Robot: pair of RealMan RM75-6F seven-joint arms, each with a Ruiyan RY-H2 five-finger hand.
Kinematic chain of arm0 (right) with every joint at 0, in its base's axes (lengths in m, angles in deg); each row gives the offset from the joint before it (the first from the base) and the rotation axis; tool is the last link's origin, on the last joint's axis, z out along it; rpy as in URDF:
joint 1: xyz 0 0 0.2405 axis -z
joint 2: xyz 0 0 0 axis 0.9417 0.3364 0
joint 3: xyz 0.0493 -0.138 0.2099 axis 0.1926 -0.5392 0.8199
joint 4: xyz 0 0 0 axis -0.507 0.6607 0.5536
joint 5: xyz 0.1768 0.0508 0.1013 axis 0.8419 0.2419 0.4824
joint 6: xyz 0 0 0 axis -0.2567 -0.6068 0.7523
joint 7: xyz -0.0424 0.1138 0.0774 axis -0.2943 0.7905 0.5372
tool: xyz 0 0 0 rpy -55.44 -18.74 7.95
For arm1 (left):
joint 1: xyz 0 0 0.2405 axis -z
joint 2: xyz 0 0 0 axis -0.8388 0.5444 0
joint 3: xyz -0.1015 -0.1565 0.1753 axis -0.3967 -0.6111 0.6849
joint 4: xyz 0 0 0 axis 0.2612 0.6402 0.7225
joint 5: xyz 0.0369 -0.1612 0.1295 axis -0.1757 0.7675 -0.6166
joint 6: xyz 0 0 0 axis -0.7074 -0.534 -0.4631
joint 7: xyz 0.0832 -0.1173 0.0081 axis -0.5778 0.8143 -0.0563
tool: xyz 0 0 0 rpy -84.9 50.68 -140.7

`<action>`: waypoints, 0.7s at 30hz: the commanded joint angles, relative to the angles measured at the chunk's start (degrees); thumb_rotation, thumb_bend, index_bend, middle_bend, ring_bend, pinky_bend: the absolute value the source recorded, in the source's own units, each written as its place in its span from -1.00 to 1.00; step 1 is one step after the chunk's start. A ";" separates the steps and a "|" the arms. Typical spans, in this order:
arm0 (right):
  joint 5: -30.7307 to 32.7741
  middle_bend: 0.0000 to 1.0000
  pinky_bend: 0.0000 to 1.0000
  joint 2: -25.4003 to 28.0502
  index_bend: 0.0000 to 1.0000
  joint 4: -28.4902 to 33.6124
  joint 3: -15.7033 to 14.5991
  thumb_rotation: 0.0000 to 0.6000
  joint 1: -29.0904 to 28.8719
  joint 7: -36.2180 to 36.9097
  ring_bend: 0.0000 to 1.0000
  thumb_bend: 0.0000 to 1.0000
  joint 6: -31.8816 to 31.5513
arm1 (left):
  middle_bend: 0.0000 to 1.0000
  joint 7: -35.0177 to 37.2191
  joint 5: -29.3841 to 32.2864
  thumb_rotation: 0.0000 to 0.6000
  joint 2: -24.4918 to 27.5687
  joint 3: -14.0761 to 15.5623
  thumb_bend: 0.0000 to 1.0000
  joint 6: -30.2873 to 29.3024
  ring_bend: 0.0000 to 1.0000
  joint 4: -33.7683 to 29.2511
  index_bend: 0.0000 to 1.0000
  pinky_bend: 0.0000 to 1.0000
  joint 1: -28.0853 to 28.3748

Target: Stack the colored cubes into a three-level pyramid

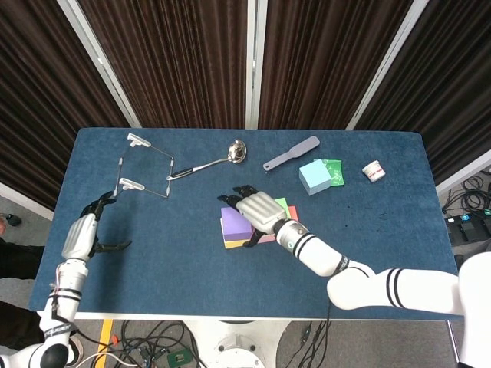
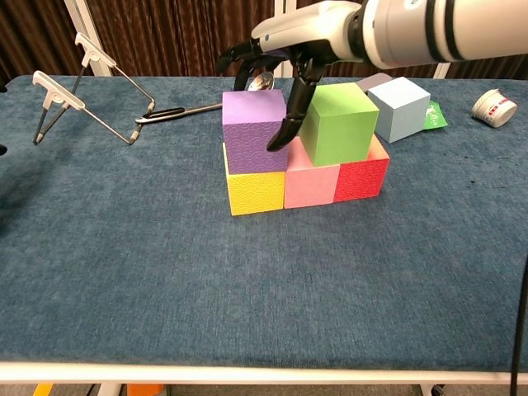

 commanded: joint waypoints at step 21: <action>-1.30 -0.22 -1.00 -3.36 -1.00 -2.90 0.17 1.00 -0.13 -2.87 -1.00 -0.73 -3.77 | -0.70 2.06 0.17 1.00 -1.18 -0.62 -0.81 2.44 -0.91 3.13 -0.89 -0.86 -0.68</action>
